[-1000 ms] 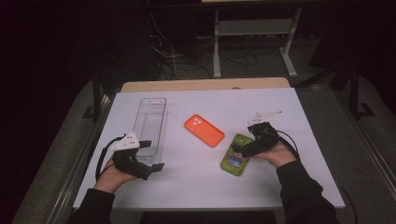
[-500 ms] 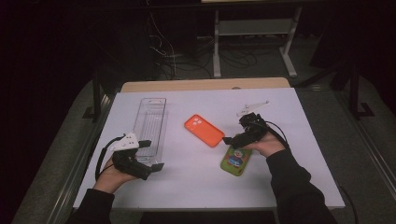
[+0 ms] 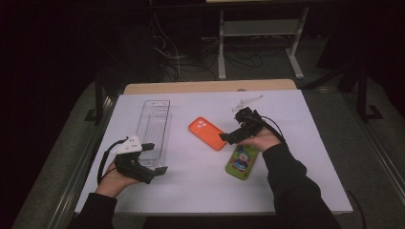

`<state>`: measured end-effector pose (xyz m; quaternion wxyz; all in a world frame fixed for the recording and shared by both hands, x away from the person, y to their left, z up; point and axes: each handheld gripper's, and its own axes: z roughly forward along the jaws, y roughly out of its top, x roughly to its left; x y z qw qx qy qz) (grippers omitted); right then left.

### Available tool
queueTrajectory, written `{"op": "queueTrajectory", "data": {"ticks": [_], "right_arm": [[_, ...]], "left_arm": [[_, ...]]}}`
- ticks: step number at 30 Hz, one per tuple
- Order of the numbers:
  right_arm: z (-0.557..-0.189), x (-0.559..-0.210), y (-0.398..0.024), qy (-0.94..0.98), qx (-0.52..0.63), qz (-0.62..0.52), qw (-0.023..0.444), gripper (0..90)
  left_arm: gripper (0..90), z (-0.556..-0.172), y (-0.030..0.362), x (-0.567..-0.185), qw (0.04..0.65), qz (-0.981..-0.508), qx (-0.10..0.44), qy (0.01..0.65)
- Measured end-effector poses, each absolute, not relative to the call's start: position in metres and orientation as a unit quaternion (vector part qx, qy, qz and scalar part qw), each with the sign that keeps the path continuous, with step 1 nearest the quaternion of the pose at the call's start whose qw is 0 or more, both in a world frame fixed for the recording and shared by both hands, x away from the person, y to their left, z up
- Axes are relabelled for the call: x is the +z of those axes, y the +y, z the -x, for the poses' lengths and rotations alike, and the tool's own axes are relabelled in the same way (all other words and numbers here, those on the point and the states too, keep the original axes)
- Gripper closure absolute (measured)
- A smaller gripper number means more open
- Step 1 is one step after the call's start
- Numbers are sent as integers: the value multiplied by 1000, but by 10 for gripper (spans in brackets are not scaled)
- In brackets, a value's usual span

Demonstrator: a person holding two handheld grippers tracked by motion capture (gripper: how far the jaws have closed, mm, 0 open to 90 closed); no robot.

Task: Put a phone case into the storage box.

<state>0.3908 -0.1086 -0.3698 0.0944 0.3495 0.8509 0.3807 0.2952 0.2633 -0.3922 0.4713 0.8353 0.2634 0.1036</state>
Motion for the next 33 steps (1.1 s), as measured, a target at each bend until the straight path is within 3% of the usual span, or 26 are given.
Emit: {"op": "queueTrajectory", "data": {"ticks": [33], "right_arm": [[-438,-376,-58,860,355,-358,85,0]], "left_arm": [[0,-295,263,-392,473,-835,104,263]]}}
